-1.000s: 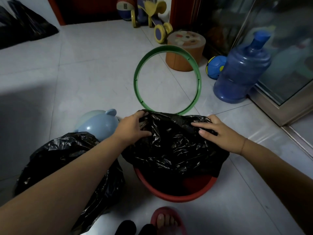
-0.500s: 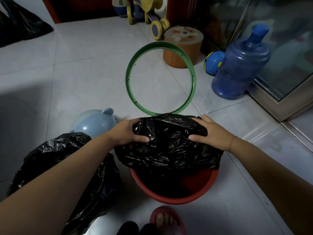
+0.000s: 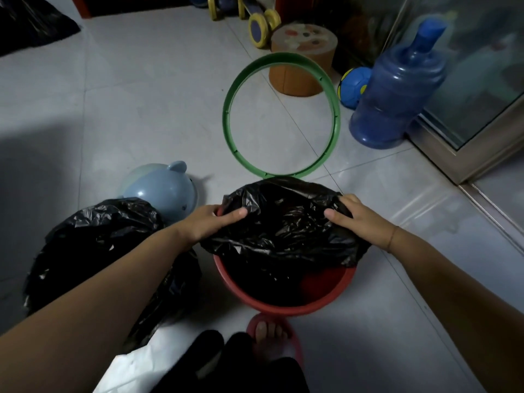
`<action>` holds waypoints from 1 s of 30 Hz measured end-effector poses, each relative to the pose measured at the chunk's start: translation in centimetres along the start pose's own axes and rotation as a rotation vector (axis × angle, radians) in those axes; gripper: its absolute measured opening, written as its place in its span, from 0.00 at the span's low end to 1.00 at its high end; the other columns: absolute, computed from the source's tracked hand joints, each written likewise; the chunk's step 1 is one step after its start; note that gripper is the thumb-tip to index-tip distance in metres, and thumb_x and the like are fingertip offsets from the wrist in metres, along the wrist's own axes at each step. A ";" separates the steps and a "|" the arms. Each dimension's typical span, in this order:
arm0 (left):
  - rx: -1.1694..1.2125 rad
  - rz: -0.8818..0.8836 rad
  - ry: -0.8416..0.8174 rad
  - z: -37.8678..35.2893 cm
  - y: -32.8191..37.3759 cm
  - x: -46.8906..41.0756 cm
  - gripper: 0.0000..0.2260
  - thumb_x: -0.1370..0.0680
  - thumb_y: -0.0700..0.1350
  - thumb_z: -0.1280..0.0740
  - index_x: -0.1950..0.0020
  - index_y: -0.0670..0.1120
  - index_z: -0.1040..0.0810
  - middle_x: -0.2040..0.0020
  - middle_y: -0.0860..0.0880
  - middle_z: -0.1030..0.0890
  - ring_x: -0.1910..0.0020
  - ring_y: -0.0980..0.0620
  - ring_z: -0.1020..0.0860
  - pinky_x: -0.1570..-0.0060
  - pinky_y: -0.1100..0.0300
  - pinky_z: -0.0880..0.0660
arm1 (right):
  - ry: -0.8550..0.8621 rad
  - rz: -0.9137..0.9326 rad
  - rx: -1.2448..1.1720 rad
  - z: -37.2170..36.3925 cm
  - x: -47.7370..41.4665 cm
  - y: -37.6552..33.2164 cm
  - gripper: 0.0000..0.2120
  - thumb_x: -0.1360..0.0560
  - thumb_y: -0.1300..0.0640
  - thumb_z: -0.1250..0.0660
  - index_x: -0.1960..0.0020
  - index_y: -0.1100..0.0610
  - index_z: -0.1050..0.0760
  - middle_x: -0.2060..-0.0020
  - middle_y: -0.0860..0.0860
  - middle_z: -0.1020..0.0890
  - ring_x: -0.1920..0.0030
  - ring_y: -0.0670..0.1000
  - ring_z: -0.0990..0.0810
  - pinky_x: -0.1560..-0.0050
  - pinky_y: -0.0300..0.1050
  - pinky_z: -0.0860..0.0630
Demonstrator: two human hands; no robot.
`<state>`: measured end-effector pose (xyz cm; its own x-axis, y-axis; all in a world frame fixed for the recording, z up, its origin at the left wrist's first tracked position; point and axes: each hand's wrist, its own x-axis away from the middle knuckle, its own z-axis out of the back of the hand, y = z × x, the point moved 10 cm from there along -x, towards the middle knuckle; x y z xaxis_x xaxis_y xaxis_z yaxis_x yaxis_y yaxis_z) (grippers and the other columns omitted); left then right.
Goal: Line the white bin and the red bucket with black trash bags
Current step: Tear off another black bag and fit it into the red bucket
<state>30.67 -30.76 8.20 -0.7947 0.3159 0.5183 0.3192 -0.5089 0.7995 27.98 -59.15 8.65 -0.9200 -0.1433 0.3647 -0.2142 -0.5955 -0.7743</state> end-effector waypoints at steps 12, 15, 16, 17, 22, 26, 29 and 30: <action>0.244 -0.250 0.019 -5.1 0.3 8.9 0.18 0.24 0.42 0.31 0.35 0.49 0.26 0.41 0.50 0.18 0.42 0.58 0.20 0.44 0.65 0.24 | 0.080 0.063 -0.315 -5.0 9.7 0.4 0.32 0.30 0.47 0.33 0.29 0.56 0.36 0.33 0.53 0.28 0.31 0.49 0.30 0.30 0.44 0.34; 0.221 -0.316 0.083 -5.0 0.6 8.8 0.21 0.27 0.37 0.29 0.37 0.53 0.28 0.41 0.54 0.20 0.44 0.65 0.22 0.46 0.70 0.26 | 0.105 0.044 -0.349 -6.0 9.8 0.4 0.31 0.26 0.52 0.34 0.27 0.56 0.40 0.30 0.52 0.32 0.32 0.44 0.32 0.35 0.32 0.35; 0.224 -0.319 0.109 -4.7 0.5 8.4 0.23 0.28 0.39 0.28 0.35 0.51 0.29 0.40 0.53 0.21 0.43 0.64 0.22 0.43 0.68 0.26 | 0.110 0.043 -0.365 -6.1 9.5 0.3 0.31 0.27 0.51 0.35 0.27 0.55 0.40 0.31 0.51 0.32 0.35 0.41 0.31 0.40 0.25 0.34; 0.229 -0.317 0.136 -4.4 0.4 8.0 0.25 0.29 0.41 0.27 0.33 0.48 0.30 0.38 0.51 0.21 0.41 0.61 0.22 0.41 0.65 0.26 | 0.116 0.034 -0.377 -6.1 9.1 0.1 0.32 0.28 0.47 0.35 0.28 0.54 0.40 0.32 0.50 0.31 0.35 0.40 0.31 0.45 0.22 0.35; 0.263 -0.304 0.231 -3.4 0.1 5.7 0.25 0.31 0.50 0.27 0.35 0.48 0.27 0.40 0.51 0.19 0.41 0.57 0.21 0.36 0.56 0.27 | 0.166 0.040 -0.385 -4.4 6.2 -1.6 0.44 0.45 0.20 0.38 0.35 0.42 0.34 0.42 0.35 0.27 0.43 0.29 0.31 0.51 0.19 0.34; 0.286 -0.280 0.230 -4.7 -0.8 4.4 0.27 0.28 0.55 0.28 0.32 0.49 0.29 0.37 0.52 0.21 0.37 0.57 0.24 0.33 0.55 0.30 | 0.192 -0.057 -0.420 -3.6 4.5 -0.1 0.45 0.35 0.23 0.44 0.25 0.46 0.41 0.29 0.45 0.32 0.30 0.45 0.35 0.31 0.41 0.41; 0.248 -0.226 0.201 -5.7 -1.5 4.2 0.34 0.30 0.62 0.31 0.28 0.51 0.33 0.34 0.54 0.24 0.34 0.58 0.27 0.30 0.55 0.34 | 0.176 -0.103 -0.438 -4.2 5.1 1.6 0.42 0.32 0.25 0.49 0.24 0.46 0.45 0.26 0.45 0.39 0.26 0.47 0.42 0.30 0.43 0.46; 0.243 -0.212 0.188 -5.8 -1.6 4.1 0.35 0.30 0.63 0.32 0.27 0.50 0.34 0.33 0.54 0.25 0.33 0.57 0.28 0.29 0.54 0.35 | 0.158 -0.104 -0.439 -4.5 5.4 1.8 0.45 0.35 0.22 0.49 0.24 0.45 0.46 0.27 0.42 0.39 0.27 0.44 0.43 0.32 0.41 0.46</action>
<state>23.95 -33.27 7.25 -0.9301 0.2294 0.2868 0.2326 -0.2362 0.9434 21.18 -57.39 6.89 -0.9175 0.0413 0.3955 -0.3952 -0.2051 -0.8954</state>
